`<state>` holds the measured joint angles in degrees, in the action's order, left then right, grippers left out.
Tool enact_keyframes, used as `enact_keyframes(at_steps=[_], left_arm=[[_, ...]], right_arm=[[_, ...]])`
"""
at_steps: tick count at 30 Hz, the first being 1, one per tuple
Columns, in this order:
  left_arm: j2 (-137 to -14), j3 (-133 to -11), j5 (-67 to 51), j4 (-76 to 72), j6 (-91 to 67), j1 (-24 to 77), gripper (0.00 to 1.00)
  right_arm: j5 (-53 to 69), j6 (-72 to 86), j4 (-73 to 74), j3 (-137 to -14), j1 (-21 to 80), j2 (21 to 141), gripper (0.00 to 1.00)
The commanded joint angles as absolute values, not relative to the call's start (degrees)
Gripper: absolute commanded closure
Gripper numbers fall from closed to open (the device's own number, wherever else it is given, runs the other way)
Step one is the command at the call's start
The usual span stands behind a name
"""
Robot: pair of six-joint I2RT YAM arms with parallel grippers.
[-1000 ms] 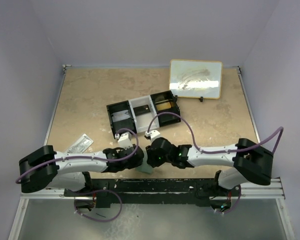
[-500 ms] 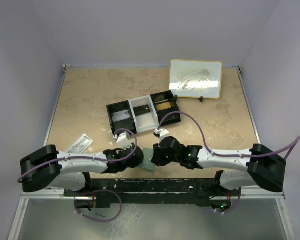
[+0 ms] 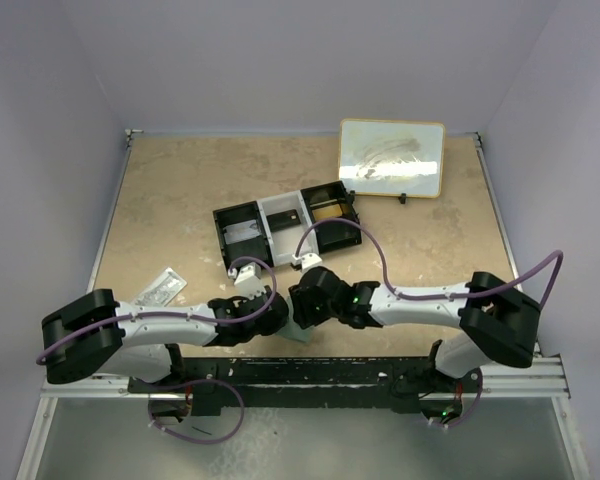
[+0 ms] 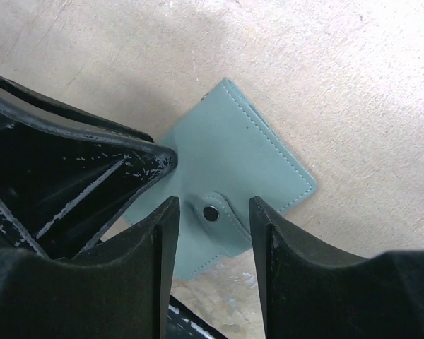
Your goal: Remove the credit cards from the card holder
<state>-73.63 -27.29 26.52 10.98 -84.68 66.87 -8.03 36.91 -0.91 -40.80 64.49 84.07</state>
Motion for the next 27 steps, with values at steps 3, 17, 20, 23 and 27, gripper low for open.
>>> enact_keyframes(at_steps=[3, 17, 20, 23, 27], left_arm=[[-75.25, -25.58, 26.25, 18.97, -82.67, 66.62, 0.76], [-74.26, -25.68, 26.72, 19.25, -83.59, 66.58, 0.75], [-73.69, -25.58, 26.78, 18.62, -83.71, 66.62, 0.75], [-73.97, -25.64, 26.81, 18.84, -83.69, 66.62, 0.75], [-74.37, -25.63, 26.55, 19.19, -83.66, 66.60, 0.75]], right_arm=[[-11.03, 34.54, 3.93, -44.16, 66.74, 88.60, 0.52], [-18.55, 42.37, 14.34, -46.54, 71.43, 91.55, 0.55], [-21.44, 44.85, 16.36, -47.12, 71.54, 91.45, 0.59], [-23.13, 45.61, 16.57, -47.92, 71.64, 92.17, 0.64], [-27.71, 49.14, 20.96, -50.13, 71.72, 94.62, 0.74]])
